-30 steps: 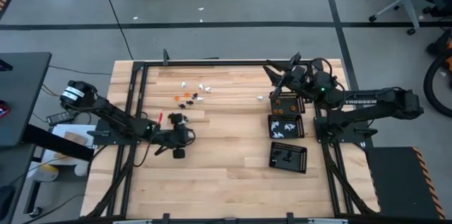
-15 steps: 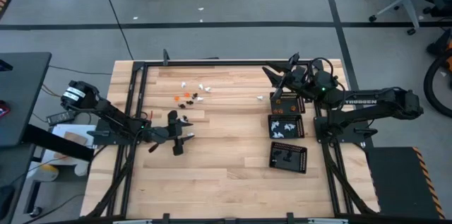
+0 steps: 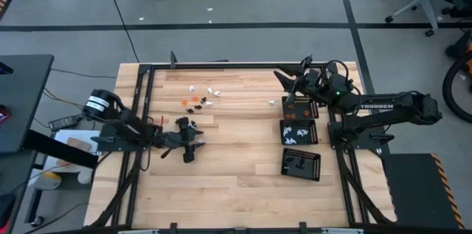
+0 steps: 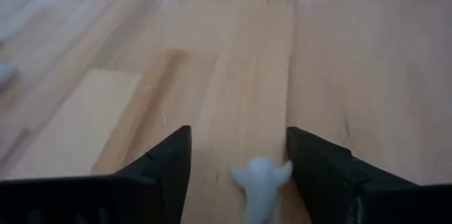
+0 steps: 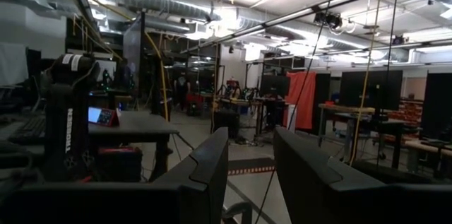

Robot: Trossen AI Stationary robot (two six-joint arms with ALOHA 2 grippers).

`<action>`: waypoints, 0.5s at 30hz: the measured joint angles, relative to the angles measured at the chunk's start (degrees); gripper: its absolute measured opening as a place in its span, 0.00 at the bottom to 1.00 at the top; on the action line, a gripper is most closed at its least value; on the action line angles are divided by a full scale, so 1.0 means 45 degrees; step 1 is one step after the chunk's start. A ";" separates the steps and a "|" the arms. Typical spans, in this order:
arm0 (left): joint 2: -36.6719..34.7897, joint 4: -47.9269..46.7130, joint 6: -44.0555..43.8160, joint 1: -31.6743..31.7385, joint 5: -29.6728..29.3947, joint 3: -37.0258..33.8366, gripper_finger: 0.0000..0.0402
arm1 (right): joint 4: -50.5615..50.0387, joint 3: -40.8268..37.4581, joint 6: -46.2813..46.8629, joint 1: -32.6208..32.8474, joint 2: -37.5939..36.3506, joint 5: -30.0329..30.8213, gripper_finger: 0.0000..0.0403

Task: Sort Halloween decoration
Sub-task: Put the white ghost toy into the center black bin

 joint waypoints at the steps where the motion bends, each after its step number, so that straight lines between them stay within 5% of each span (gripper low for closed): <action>1: 0.0215 0.0156 -0.0155 -0.0001 -0.0010 0.0002 0.53 | -0.0004 0.0000 0.0004 0.0000 0.0000 0.0000 0.29; 15: 0.0991 0.0382 -0.0654 -0.0010 -0.0114 0.0053 0.24 | -0.0005 0.0000 -0.0089 0.0000 0.0000 0.0000 0.29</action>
